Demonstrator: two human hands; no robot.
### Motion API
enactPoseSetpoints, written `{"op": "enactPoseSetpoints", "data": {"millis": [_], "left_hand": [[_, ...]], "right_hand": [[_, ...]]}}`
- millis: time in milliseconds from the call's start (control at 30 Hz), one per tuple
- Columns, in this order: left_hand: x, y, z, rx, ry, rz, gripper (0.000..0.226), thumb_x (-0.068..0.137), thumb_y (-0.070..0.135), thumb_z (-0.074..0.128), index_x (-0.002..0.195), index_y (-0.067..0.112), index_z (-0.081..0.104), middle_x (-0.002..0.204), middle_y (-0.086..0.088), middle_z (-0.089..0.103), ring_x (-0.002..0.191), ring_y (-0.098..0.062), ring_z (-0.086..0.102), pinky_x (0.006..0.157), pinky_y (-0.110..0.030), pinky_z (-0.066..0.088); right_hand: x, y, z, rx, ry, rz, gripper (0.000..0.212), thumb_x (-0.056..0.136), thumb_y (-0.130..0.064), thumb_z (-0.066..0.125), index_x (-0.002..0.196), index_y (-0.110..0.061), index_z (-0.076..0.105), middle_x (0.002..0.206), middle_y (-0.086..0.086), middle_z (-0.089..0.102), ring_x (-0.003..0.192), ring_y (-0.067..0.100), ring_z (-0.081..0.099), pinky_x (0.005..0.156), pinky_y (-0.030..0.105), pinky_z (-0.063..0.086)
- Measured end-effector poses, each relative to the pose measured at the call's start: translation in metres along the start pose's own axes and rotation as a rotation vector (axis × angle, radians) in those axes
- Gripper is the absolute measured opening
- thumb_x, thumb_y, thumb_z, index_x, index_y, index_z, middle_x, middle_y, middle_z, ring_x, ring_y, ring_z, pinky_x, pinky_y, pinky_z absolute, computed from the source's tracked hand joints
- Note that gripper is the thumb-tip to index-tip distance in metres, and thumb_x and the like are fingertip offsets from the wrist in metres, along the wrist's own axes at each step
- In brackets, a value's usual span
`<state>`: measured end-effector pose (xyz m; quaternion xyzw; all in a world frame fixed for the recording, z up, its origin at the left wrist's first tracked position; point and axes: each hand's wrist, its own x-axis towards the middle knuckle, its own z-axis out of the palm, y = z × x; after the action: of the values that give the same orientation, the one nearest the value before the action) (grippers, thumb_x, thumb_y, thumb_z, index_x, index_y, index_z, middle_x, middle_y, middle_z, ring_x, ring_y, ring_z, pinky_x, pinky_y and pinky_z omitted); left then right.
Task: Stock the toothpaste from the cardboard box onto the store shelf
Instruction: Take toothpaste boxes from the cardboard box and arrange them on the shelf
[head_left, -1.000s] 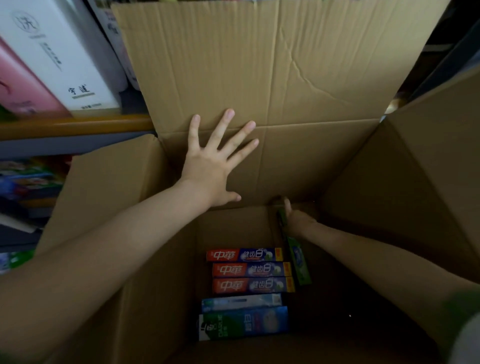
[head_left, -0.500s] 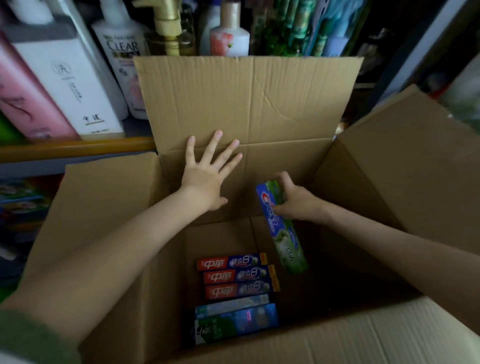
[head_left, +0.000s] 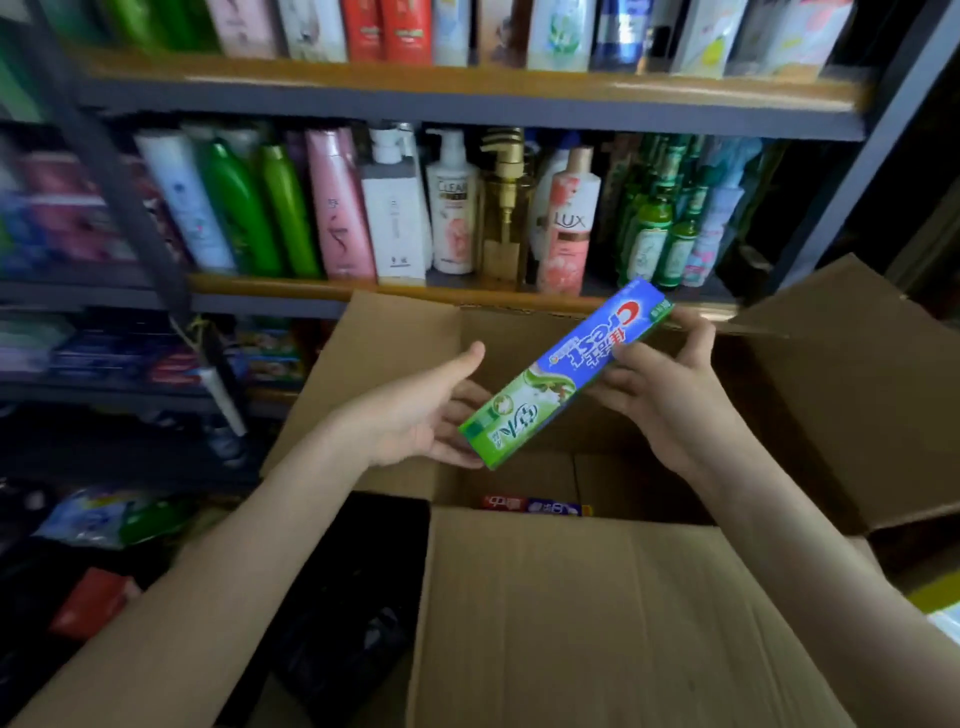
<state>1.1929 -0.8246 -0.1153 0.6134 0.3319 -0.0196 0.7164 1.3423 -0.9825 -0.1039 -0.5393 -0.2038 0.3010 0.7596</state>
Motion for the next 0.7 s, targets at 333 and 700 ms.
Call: {"op": "enactPoseSetpoints", "data": {"millis": [333, 700], "left_hand": [[-0.107, -0.055, -0.092, -0.082, 0.111, 0.252, 0.025, 0.098, 0.023, 0.049, 0.109, 0.006, 0.064, 0.098, -0.008, 0.072, 0.086, -0.017, 0.070, 0.073, -0.031, 0.059], [-0.200, -0.098, -0.313, -0.195, 0.394, 0.356, 0.019, 0.096, 0.019, 0.055, 0.115, 0.019, 0.059, 0.099, -0.005, 0.070, 0.087, -0.020, 0.070, 0.079, -0.036, 0.059]], "right_hand": [[-0.041, 0.054, 0.151, -0.125, -0.310, 0.143, 0.041, 0.092, -0.012, 0.060, 0.130, -0.008, 0.046, 0.118, 0.015, 0.065, 0.086, 0.020, 0.068, 0.075, 0.039, 0.058], [-0.067, 0.140, 0.390, -0.292, -0.597, 0.041, 0.034, 0.088, 0.006, 0.053, 0.108, -0.018, 0.067, 0.085, -0.002, 0.071, 0.070, 0.009, 0.064, 0.062, 0.020, 0.052]]}}
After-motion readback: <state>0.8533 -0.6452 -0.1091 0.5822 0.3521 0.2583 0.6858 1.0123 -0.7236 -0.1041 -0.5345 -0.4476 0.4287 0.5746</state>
